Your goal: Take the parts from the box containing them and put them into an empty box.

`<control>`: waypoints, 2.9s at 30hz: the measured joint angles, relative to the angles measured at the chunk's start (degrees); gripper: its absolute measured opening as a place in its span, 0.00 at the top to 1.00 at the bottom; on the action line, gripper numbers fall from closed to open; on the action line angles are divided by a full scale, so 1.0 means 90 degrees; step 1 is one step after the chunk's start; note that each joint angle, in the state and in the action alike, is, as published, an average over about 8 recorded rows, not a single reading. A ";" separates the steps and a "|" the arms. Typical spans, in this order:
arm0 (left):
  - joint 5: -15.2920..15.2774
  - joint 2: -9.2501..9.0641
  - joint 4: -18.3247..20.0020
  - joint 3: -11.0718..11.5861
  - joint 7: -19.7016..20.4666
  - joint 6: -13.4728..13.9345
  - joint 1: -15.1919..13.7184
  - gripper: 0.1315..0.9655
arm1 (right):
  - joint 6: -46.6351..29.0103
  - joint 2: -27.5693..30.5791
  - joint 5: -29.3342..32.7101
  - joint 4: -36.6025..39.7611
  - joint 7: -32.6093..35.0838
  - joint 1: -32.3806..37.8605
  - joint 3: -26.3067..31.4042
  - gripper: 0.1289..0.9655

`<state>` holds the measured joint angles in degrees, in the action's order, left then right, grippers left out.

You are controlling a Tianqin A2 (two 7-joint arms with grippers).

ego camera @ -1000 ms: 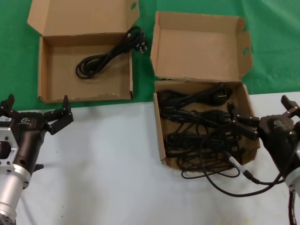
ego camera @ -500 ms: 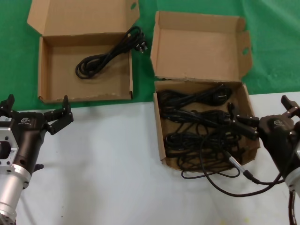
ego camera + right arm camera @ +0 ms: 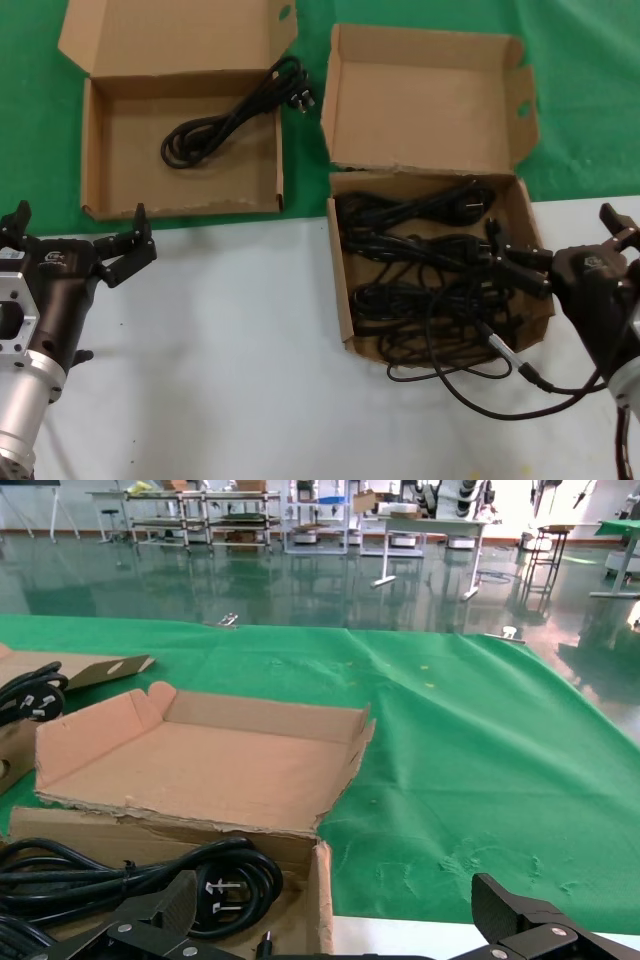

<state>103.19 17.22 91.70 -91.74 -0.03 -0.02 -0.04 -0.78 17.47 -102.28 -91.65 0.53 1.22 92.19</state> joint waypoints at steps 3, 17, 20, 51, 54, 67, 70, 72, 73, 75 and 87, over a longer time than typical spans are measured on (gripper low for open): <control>0.0000 0.0000 0.0000 0.0000 0.0000 0.0000 0.0000 0.00 | 0.0000 0.0000 0.0000 0.0000 0.0000 0.0000 0.0000 0.00; 0.0000 0.0000 0.0000 0.0000 0.0000 0.0000 0.0000 0.00 | 0.0000 0.0000 0.0000 0.0000 0.0000 0.0000 0.0000 0.00; 0.0000 0.0000 0.0000 0.0000 0.0000 0.0000 0.0000 0.00 | 0.0000 0.0000 0.0000 0.0000 0.0000 0.0000 0.0000 0.00; 0.0000 0.0000 0.0000 0.0000 0.0000 0.0000 0.0000 0.00 | 0.0000 0.0000 0.0000 0.0000 0.0000 0.0000 0.0000 0.00; 0.0000 0.0000 0.0000 0.0000 0.0000 0.0000 0.0000 0.00 | 0.0000 0.0000 0.0000 0.0000 0.0000 0.0000 0.0000 0.00; 0.0000 0.0000 0.0000 0.0000 0.0000 0.0000 0.0000 0.00 | 0.0000 0.0000 0.0000 0.0000 0.0000 0.0000 0.0000 0.00; 0.0000 0.0000 0.0000 0.0000 0.0000 0.0000 0.0000 0.00 | 0.0000 0.0000 0.0000 0.0000 0.0000 0.0000 0.0000 0.00; 0.0000 0.0000 0.0000 0.0000 0.0000 0.0000 0.0000 0.00 | 0.0000 0.0000 0.0000 0.0000 0.0000 0.0000 0.0000 0.00; 0.0000 0.0000 0.0000 0.0000 0.0000 0.0000 0.0000 0.00 | 0.0000 0.0000 0.0000 0.0000 0.0000 0.0000 0.0000 0.00; 0.0000 0.0000 0.0000 0.0000 0.0000 0.0000 0.0000 0.00 | 0.0000 0.0000 0.0000 0.0000 0.0000 0.0000 0.0000 0.00; 0.0000 0.0000 0.0000 0.0000 0.0000 0.0000 0.0000 0.00 | 0.0000 0.0000 0.0000 0.0000 0.0000 0.0000 0.0000 0.00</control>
<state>103.19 17.22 91.70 -91.74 -0.03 -0.02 -0.04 -0.78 17.47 -102.28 -91.65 0.53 1.22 92.19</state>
